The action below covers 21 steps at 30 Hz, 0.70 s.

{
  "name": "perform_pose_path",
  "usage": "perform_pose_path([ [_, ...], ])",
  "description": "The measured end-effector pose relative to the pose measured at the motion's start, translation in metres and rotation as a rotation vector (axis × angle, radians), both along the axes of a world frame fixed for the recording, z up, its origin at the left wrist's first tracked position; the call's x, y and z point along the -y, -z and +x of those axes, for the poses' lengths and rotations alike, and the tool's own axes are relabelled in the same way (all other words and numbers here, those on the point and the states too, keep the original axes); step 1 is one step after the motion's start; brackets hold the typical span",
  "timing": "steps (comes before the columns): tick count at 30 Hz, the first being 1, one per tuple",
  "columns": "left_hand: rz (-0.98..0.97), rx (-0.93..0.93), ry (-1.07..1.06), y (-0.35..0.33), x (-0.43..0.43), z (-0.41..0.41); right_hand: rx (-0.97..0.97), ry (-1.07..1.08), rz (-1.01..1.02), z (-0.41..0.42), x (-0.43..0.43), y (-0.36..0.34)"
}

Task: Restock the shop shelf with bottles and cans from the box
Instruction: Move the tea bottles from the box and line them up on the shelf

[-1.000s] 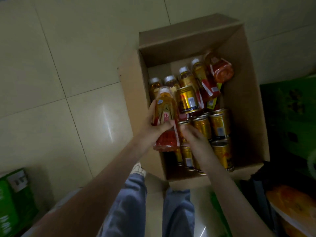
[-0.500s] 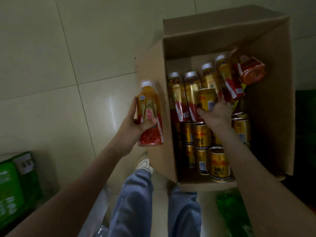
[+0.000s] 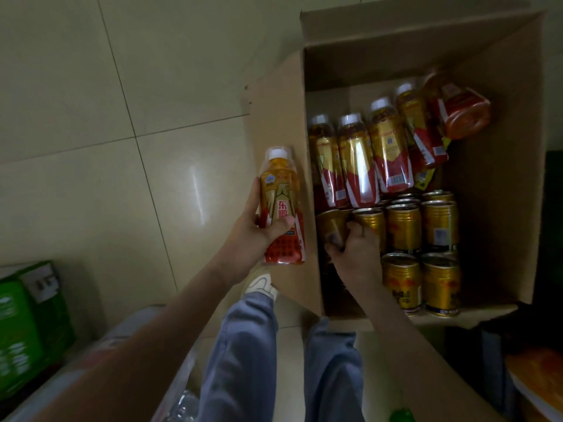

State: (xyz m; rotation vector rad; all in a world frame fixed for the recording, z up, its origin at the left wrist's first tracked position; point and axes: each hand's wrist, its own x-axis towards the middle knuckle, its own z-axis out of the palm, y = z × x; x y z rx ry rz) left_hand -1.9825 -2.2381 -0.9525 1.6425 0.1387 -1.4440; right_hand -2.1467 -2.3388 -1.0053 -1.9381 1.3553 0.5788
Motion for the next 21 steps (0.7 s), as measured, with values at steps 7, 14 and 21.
perform_pose_path([
  [7,-0.034,0.069,-0.057,0.001,0.017,0.008,0.199,-0.108,-0.331,0.017,0.05,-0.004],
  [14,-0.046,0.12,-0.223,0.008,0.054,-0.007,0.043,-0.016,-0.023,0.013,0.139,0.046],
  [21,-0.058,0.151,-0.231,0.012,0.058,0.0,0.059,0.035,0.041,0.008,0.15,0.058],
])
